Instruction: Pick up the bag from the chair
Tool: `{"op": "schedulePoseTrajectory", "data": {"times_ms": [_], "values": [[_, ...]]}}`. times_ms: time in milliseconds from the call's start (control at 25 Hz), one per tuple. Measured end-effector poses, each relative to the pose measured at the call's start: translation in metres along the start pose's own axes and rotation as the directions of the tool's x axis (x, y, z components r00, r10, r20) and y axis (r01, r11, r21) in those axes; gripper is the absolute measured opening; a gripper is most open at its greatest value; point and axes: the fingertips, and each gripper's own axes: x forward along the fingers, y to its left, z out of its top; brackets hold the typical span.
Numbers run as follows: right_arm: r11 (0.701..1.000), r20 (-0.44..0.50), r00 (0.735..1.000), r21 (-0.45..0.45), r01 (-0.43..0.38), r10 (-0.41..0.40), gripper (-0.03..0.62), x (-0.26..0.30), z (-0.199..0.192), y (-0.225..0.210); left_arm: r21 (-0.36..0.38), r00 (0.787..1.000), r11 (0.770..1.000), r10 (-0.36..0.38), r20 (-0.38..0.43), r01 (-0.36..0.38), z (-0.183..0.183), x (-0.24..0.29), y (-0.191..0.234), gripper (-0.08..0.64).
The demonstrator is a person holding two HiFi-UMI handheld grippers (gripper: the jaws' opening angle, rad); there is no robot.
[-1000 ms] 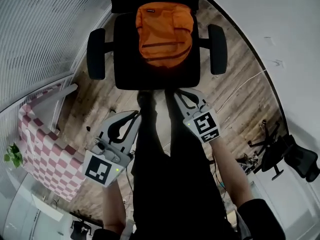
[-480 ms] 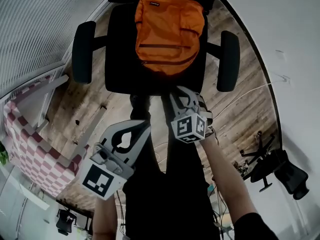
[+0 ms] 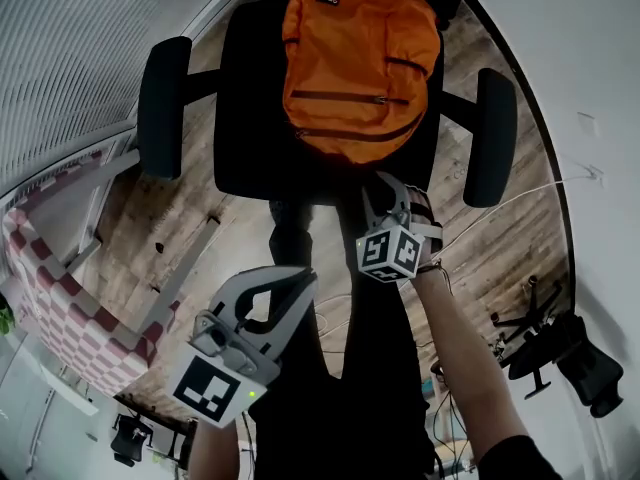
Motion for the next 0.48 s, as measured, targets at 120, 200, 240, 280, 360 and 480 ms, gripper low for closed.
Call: {"op": "schedulePoseTrajectory", "data": {"times_ms": [120, 200, 240, 280, 360, 480], "values": [[0.999, -0.005, 1.0, -0.04, 0.004, -0.004, 0.132, 0.011, -0.002, -0.002, 0.007, 1.0, 1.0, -0.002, 0.004, 0.002, 0.002, 0.004, 0.003, 0.035], [0.997, -0.006, 1.0, -0.078, 0.007, -0.008, 0.133, 0.019, -0.001, -0.004, 0.008, 1.0, 1.0, -0.001, 0.006, 0.001, 0.002, 0.006, 0.005, 0.035], [0.995, -0.007, 1.0, -0.097, 0.005, -0.006, 0.133, 0.024, 0.0, -0.004, 0.007, 1.0, 1.0, 0.0, 0.008, 0.0, 0.002, 0.007, 0.006, 0.035], [0.993, -0.009, 1.0, -0.115, -0.001, 0.0, 0.133, 0.028, 0.001, -0.003, 0.004, 1.0, 1.0, 0.001, 0.011, -0.001, 0.001, 0.008, 0.007, 0.035], [0.989, -0.018, 1.0, -0.148, -0.022, 0.02, 0.133, 0.038, 0.0, 0.0, -0.004, 1.0, 1.0, 0.001, 0.014, -0.001, -0.001, 0.01, 0.008, 0.035], [0.976, -0.032, 0.998, -0.21, -0.058, 0.052, 0.133, 0.05, -0.001, 0.008, -0.017, 1.0, 1.0, -0.001, 0.007, 0.001, -0.005, 0.012, 0.009, 0.035]]}}
